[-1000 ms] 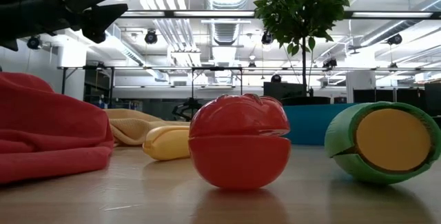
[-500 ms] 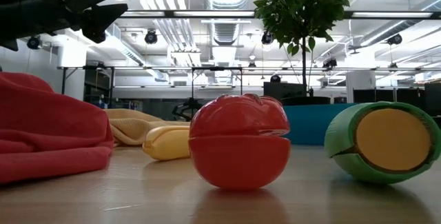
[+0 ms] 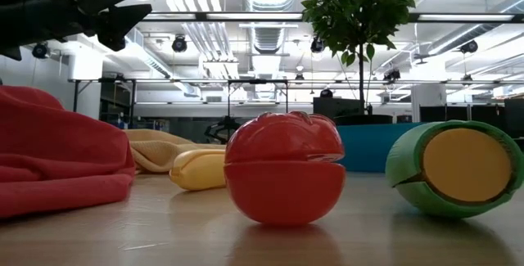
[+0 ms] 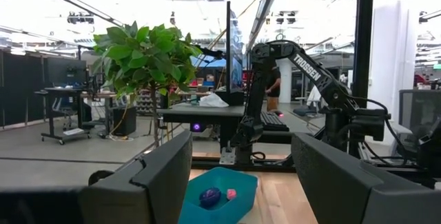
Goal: Pick and placing Produce into tupperware
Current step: Put the peach into the blue bin
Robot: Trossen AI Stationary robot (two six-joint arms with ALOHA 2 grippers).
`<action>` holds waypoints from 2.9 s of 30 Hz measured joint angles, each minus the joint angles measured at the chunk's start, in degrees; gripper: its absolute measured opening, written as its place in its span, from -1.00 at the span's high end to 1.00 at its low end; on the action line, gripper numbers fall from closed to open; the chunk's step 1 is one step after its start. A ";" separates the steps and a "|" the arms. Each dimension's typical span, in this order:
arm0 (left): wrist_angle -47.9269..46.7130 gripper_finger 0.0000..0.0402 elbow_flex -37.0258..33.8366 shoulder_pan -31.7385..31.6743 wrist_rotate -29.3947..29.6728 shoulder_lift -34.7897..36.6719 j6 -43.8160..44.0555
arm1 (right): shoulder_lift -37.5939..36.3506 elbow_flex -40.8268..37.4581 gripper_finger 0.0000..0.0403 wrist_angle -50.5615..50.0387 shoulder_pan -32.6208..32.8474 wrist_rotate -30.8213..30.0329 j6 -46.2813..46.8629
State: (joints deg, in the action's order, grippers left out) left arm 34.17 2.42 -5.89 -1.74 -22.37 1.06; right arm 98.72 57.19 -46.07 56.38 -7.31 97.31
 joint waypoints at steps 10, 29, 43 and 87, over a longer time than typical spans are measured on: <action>-0.04 -0.17 0.00 0.00 0.00 0.00 0.00 | -2.19 0.04 0.54 -5.41 -0.88 -4.12 1.17; -0.07 -0.17 0.00 0.00 0.00 -0.05 -0.02 | -10.23 0.11 0.54 -16.36 -21.45 -32.76 -14.62; -0.72 -0.17 -0.02 0.02 -0.04 -0.11 0.01 | -25.16 -4.89 0.54 -11.45 -43.48 -31.61 -43.58; -0.69 -0.17 -0.07 0.02 -0.02 -0.28 0.07 | -32.92 -20.90 0.25 5.67 -55.06 -13.18 -57.30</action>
State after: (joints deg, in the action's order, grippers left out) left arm 33.48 2.35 -5.87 -1.76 -22.65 1.13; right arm 65.80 36.29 -40.40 1.32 -20.49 40.01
